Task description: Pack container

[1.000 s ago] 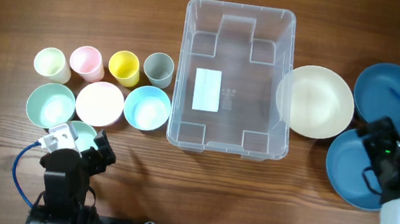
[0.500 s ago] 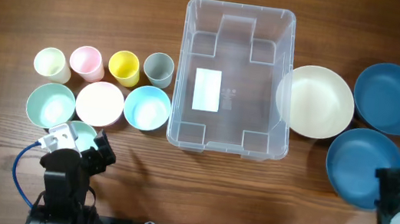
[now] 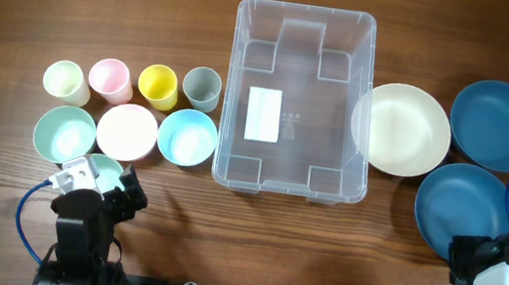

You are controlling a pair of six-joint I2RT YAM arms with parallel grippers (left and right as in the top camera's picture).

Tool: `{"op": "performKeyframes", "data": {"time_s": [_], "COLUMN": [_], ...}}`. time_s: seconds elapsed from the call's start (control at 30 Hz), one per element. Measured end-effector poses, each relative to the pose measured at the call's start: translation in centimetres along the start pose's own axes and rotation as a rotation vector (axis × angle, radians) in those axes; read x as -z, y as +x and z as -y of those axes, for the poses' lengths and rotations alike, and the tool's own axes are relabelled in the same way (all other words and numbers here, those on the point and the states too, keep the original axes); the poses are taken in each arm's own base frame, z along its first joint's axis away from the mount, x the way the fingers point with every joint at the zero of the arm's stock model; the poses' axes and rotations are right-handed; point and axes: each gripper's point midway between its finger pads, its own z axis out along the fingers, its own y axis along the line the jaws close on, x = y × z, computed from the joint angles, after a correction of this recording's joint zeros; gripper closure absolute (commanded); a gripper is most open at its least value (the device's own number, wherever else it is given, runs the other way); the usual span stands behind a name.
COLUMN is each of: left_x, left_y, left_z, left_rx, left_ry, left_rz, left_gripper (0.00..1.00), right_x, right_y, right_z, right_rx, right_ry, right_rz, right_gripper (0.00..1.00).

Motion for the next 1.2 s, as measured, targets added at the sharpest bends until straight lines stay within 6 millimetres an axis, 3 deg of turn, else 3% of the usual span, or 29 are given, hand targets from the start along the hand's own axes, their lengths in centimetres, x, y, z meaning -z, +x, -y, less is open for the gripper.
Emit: {"op": "performKeyframes", "data": {"time_s": [0.1, 0.2, 0.37, 0.5, 0.53, 0.6, 0.7, 0.77, 0.87, 0.9, 1.0, 1.07, 1.13, 1.2], "left_x": [0.0, 0.0, 0.0, 0.0, 0.0, 0.0, 0.0, 0.0, 0.0, 0.0, 0.0, 0.0, 0.0, 0.0], "left_y": [0.0, 0.0, 0.0, 0.0, 0.0, 0.0, 0.0, 0.0, 0.0, 0.0, 0.0, 0.0, 0.0, 0.0], "left_z": [0.0, 0.0, 0.0, 0.0, 0.0, 0.0, 0.0, 0.0, 0.0, 0.0, 0.0, 0.0, 0.0, 0.0], "left_rx": [0.000, 0.000, 0.000, 0.000, 0.000, 0.000, 0.000, 0.000, 0.000, 0.000, 0.000, 0.000, 0.001, 0.001], "left_ry": [0.000, 0.000, 0.000, 0.000, 0.000, 0.000, 0.000, 0.000, 0.000, 0.000, -0.001, -0.001, -0.001, -0.001], "left_rz": [0.000, 0.000, 0.000, 0.000, 0.000, 0.000, 0.000, 0.000, 0.000, 0.000, 0.000, -0.001, -0.001, -0.001], "left_gripper": [0.00, 0.00, 0.00, 0.00, 0.00, 0.00, 0.00, 0.00, 0.00, 0.00, 0.00, 0.00, 0.00, 0.00], "right_x": [0.4, 0.9, 3.6, 7.9, 11.3, 16.3, 24.4, 29.4, 32.4, 33.1, 32.4, 30.2, 26.2, 20.4], "right_y": [-0.7, 0.3, 1.4, 0.6, -0.6, -1.6, -1.0, 1.6, 5.3, 7.3, 10.9, 14.7, 17.8, 20.1], "right_z": [-0.6, 0.1, 0.2, -3.3, -5.7, -8.7, -13.5, -16.5, -19.6, -21.5, -25.3, -29.1, -32.0, -33.9], "right_rx": [-0.014, -0.012, 0.004, 0.034, 0.059, 0.130, 0.345, 0.557, 0.773, 0.870, 1.019, 1.131, 1.209, 1.264], "right_ry": [-0.023, -0.004, -0.031, -0.220, -0.349, -0.505, -0.745, -0.892, -0.981, -1.008, -0.998, -0.959, -0.876, -0.745], "right_rz": [0.018, -0.015, -0.042, -0.008, 0.047, 0.103, 0.170, 0.173, 0.125, 0.100, 0.070, 0.044, 0.016, -0.019], "right_gripper": [0.96, 0.96, 0.96, 0.96, 0.96, 0.96, 0.95, 0.96, 0.96, 0.96, 0.96, 0.96, 0.96, 0.96]}}
